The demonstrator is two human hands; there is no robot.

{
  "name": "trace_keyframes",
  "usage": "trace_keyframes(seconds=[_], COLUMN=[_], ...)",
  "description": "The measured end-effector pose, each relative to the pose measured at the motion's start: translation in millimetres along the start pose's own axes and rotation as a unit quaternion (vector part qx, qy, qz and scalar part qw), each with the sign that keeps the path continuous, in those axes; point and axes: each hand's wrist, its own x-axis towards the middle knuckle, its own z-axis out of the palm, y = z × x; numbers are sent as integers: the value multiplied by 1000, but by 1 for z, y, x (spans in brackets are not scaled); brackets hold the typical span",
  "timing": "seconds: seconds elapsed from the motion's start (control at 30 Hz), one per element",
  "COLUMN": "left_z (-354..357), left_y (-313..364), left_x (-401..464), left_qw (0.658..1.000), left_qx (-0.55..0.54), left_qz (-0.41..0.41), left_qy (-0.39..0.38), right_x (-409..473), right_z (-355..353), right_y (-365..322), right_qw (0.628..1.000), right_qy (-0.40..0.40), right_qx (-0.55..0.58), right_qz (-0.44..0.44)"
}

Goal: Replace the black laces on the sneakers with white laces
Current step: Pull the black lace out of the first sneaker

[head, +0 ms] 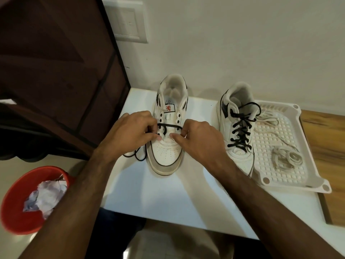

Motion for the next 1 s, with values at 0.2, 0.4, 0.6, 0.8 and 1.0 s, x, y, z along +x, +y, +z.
trace_keyframes(seconds=[0.2, 0.4, 0.6, 0.8, 1.0], left_z=[-10, -29, -11, 0, -8], left_y=[-11, -8, 0, -2, -5], left_x=[-7, -9, -5, -2, -3], left_qw=[958, 757, 967, 991, 943], left_qx=[-237, -457, -200, -61, -317], left_qz=[-90, -146, -126, -70, 15], left_qy=[137, 444, 94, -99, 103], right_x=[0, 0, 0, 0, 1], right_z=[1, 4, 5, 4, 4], right_y=[1, 1, 1, 0, 1], right_qw=[1000, 1000, 1000, 1000, 1000], right_qy=[-6, 5, 3, -1, -3], right_qx=[8, 7, 7, 2, 5], right_qz=[15, 10, 7, 7, 1])
